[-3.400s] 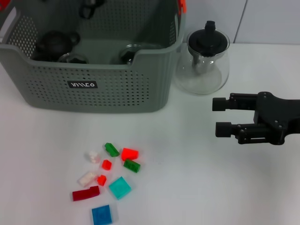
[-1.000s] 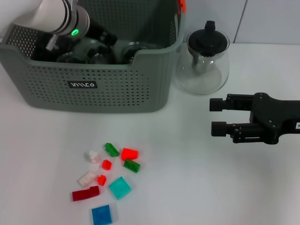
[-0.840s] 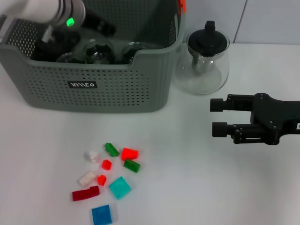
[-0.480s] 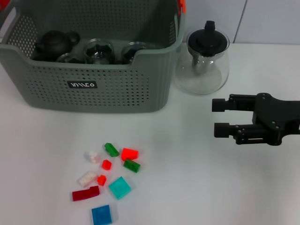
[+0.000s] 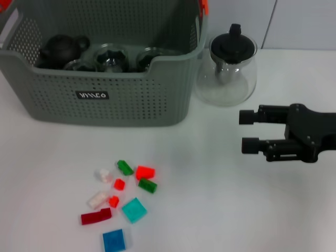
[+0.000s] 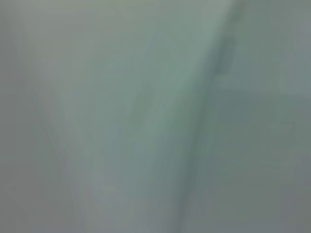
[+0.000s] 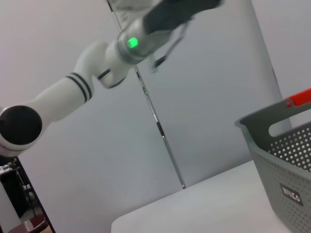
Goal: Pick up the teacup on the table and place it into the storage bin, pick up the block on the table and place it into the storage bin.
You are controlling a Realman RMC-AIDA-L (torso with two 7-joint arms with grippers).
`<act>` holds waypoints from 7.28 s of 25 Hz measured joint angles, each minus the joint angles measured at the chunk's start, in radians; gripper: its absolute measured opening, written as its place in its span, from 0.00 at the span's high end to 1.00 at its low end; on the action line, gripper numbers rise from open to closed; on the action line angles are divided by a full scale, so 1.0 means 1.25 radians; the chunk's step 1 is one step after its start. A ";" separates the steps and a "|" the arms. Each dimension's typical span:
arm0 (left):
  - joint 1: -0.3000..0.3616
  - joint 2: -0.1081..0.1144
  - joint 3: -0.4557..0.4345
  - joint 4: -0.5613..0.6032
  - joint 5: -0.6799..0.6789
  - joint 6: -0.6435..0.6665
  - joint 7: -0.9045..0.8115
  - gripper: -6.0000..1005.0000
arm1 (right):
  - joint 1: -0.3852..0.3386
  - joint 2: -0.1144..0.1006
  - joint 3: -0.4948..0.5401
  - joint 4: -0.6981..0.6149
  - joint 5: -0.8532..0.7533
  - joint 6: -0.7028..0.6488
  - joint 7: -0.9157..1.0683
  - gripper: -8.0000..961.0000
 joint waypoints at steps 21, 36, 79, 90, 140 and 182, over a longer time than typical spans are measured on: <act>0.205 -0.088 0.154 0.207 0.481 0.172 0.117 0.20 | -0.009 0.007 0.016 0.000 0.005 0.013 0.000 0.17; 0.043 -0.077 0.398 0.084 0.851 -0.005 0.149 0.20 | -0.011 0.010 0.026 0.008 0.005 0.013 0.009 0.17; -0.019 -0.086 0.542 -0.104 0.931 -0.151 0.174 0.61 | -0.014 0.015 0.045 0.030 0.005 0.023 0.002 0.17; -0.013 -0.090 0.548 -0.103 0.930 -0.158 0.173 0.62 | -0.016 0.015 0.045 0.030 0.004 0.028 0.001 0.17; -0.295 0.039 0.249 -0.306 0.842 -0.553 -0.350 0.89 | -0.017 0.009 0.038 0.029 0.000 0.030 -0.033 0.17; 0.117 -0.090 0.556 0.282 0.921 0.171 -0.136 0.12 | -0.016 0.006 0.045 0.031 -0.001 0.054 -0.028 0.17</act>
